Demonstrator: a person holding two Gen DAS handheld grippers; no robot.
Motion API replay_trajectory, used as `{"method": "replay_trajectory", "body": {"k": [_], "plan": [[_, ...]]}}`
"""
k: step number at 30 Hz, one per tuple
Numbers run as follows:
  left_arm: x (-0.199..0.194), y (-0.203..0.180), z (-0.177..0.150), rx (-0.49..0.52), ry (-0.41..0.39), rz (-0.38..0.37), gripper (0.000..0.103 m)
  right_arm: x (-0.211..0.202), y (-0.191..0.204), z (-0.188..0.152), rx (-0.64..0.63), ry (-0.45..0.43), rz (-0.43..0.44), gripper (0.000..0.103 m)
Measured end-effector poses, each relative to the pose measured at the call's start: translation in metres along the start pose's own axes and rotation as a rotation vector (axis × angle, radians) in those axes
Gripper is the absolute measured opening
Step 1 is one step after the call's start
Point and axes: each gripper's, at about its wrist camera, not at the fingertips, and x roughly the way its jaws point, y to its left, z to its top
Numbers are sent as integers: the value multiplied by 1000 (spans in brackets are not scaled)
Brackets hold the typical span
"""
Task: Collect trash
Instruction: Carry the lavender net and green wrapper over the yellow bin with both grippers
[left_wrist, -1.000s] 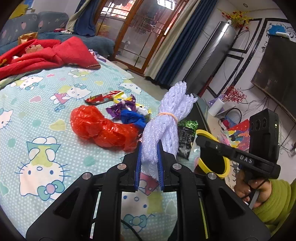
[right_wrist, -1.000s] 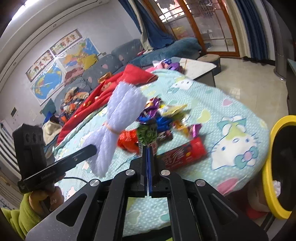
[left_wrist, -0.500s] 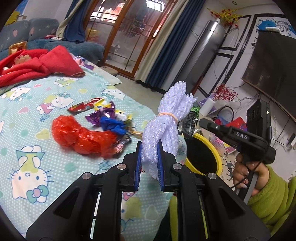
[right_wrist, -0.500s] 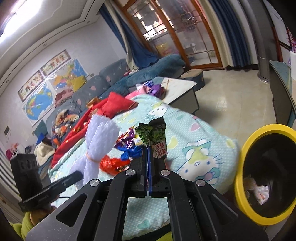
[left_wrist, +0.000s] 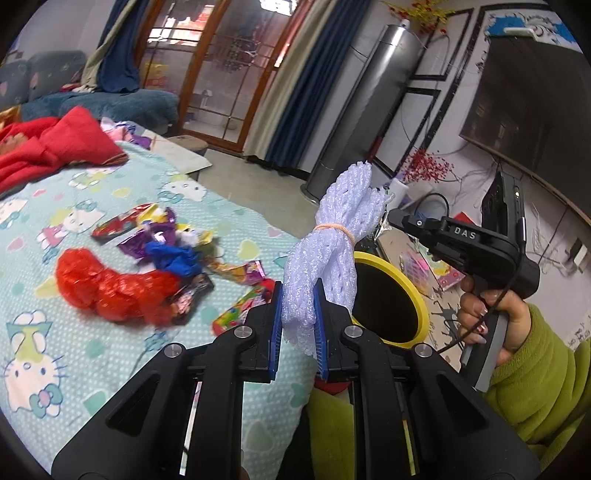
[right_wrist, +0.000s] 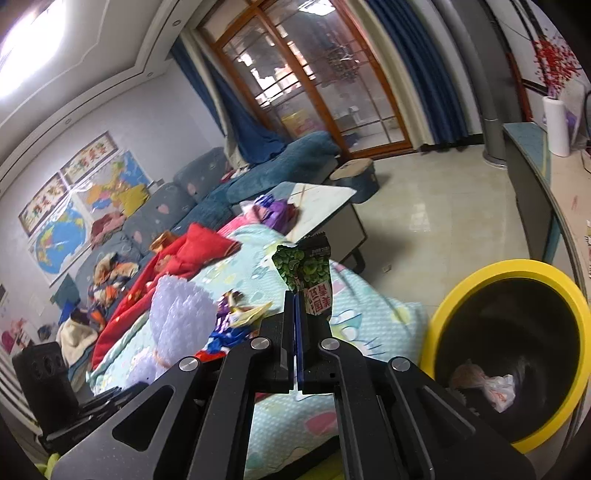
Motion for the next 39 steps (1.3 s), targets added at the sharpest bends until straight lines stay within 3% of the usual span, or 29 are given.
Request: {"method": "replay_trajectory", "body": {"k": [16, 39], "plan": [[49, -54, 11, 132, 68, -59, 10, -36, -56, 6, 89, -88, -118, 1], [131, -112, -2, 257, 214, -107, 10, -70, -134, 9, 236, -153, -270, 1]]}}
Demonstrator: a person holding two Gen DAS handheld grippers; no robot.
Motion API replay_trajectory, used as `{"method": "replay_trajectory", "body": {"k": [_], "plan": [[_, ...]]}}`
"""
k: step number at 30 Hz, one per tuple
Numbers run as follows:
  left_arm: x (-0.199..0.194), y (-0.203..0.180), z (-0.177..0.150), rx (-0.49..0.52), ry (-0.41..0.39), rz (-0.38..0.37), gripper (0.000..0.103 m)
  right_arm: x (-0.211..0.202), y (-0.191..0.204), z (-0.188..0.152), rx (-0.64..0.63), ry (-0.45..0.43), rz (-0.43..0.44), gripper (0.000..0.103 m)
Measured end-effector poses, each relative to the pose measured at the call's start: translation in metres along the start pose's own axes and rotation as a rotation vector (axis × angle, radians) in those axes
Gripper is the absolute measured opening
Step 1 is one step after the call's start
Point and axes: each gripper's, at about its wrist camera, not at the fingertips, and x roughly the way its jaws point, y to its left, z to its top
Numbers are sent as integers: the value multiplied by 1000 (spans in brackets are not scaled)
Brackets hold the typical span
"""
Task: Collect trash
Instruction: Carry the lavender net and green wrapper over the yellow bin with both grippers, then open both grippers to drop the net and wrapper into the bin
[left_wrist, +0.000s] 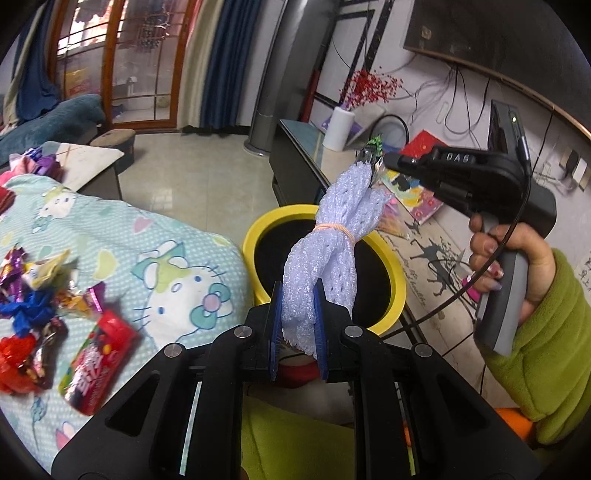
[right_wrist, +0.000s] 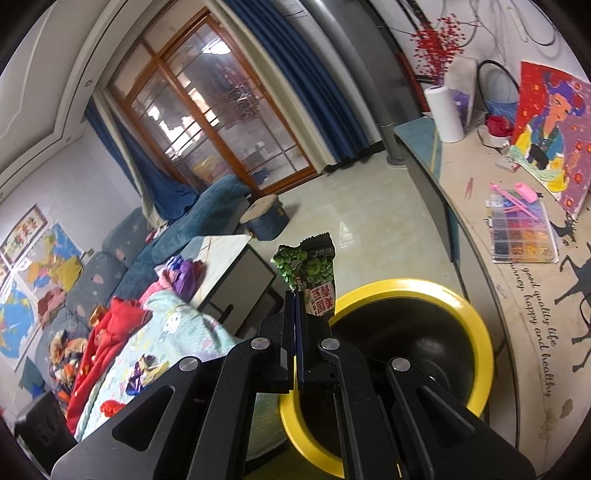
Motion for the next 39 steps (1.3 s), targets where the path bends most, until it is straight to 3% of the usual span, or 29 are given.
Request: {"method": "replay_trajectory", "body": {"k": [23, 34, 36, 39], "plan": [[84, -40, -14, 112, 188, -37, 10, 27, -52, -7, 106, 100, -52, 1], [104, -43, -8, 116, 200, -34, 10, 44, -62, -14, 145, 168, -71, 2], [103, -42, -6, 103, 190, -39, 11, 43, -64, -14, 149, 168, -77, 5], [104, -41, -5, 97, 174, -47, 17, 43, -66, -14, 155, 164, -83, 19]]}}
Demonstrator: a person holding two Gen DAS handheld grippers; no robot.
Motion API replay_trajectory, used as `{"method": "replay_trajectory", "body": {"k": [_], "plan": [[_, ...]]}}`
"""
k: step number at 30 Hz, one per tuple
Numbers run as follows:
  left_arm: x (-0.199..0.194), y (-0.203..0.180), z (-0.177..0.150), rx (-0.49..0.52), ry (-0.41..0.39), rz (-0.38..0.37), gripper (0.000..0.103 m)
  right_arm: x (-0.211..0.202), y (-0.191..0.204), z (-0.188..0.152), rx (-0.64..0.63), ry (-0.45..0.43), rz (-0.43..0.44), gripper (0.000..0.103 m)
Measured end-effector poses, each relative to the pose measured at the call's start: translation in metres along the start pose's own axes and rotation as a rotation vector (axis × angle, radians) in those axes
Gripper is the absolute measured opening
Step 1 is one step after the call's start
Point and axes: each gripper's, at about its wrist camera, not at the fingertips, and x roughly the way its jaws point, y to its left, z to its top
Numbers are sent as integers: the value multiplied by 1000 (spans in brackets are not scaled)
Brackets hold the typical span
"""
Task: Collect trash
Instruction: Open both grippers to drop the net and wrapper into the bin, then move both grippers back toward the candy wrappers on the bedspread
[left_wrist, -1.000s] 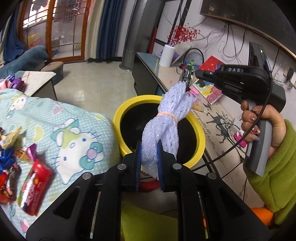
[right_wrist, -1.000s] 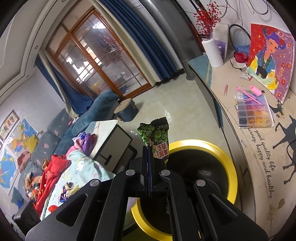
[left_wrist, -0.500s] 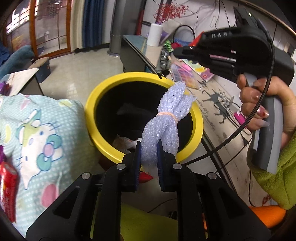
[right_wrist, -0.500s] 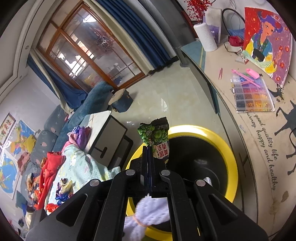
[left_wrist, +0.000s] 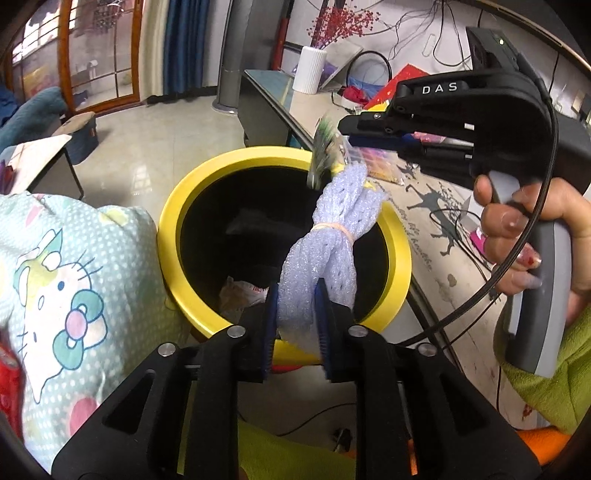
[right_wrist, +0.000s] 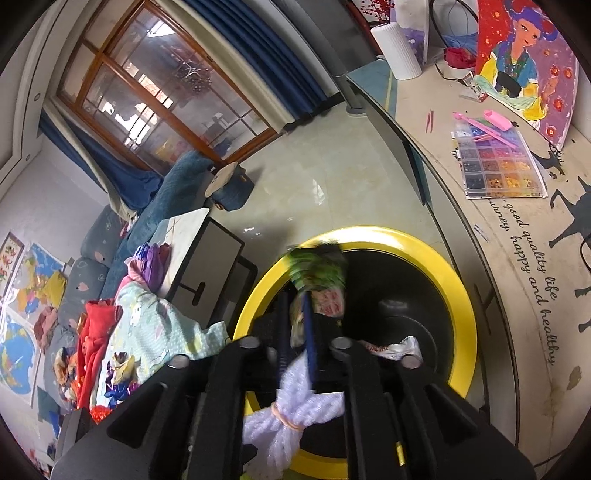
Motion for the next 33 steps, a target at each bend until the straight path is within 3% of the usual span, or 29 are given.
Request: {"method": "replay_trajectory", "body": {"k": [2, 12, 15, 17, 22, 33], "plan": [[-1, 3, 0, -15, -8, -13, 23, -1, -1, 0, 6, -7, -6, 28], [-19, 18, 4, -87, -93, -4, 80, -8, 1, 3, 7, -43, -24, 47], [-32, 27, 4, -121, -132, 24, 92, -10, 4, 3, 1, -51, -31, 51], [-39, 32, 4, -145, -152, 37, 92, -11, 8, 3, -7, -57, -36, 60], [-59, 44, 1, -188, -206, 81, 92, -17, 19, 1, -43, -86, -42, 68], [-100, 61, -5, -227, -310, 171, 92, -23, 55, -10, -151, -109, -20, 74]]}}
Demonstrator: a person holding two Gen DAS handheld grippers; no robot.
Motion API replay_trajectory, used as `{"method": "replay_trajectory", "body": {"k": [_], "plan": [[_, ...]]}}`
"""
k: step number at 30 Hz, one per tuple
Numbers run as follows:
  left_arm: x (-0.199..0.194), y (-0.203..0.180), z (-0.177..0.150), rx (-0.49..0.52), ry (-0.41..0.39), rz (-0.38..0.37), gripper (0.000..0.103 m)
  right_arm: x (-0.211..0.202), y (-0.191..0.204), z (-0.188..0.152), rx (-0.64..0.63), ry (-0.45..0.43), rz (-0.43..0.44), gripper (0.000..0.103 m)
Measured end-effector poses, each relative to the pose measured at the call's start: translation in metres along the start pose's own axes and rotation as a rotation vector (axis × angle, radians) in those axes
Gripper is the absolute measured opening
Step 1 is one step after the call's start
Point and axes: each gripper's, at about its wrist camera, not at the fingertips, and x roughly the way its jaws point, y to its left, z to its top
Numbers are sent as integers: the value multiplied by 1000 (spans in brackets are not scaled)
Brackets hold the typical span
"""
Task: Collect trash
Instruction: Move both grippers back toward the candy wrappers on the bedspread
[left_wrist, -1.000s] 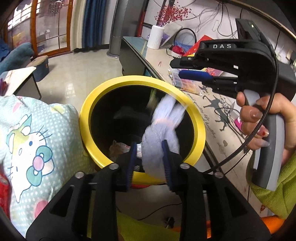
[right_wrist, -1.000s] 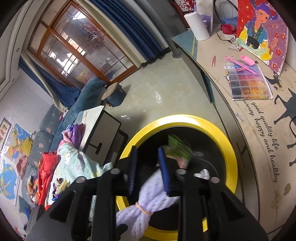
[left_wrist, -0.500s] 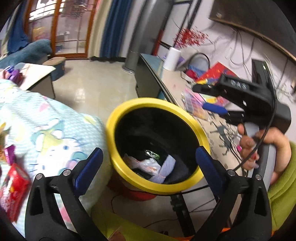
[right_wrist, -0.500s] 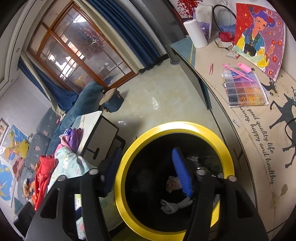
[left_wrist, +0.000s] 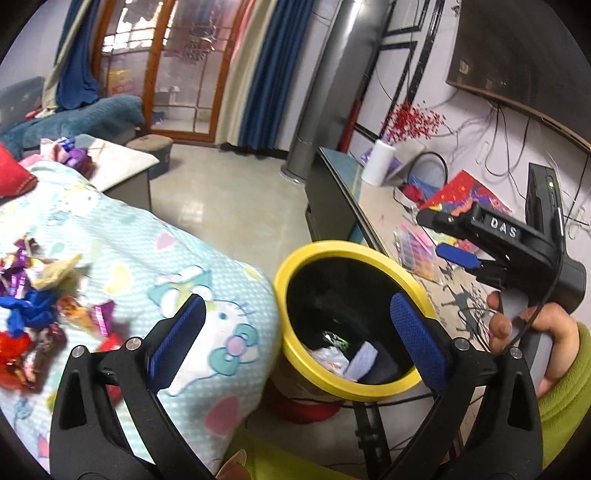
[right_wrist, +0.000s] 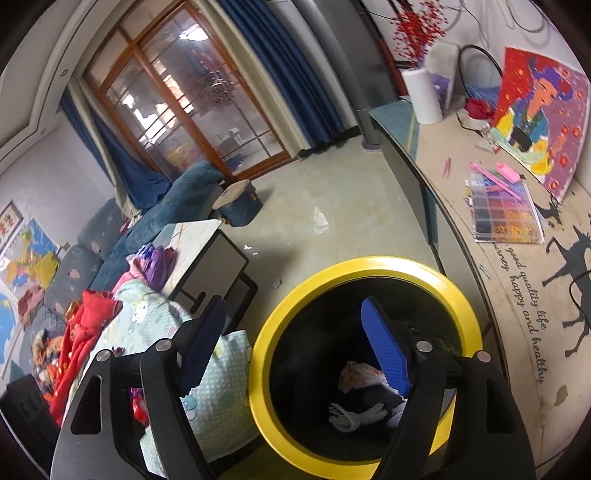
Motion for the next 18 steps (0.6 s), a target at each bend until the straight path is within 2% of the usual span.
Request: {"method": "replay_trajectory", "body": {"k": [18], "plan": [[-51, 43, 8, -85, -140, 90, 92, -13, 67, -25, -197, -46, 77, 79]]}}
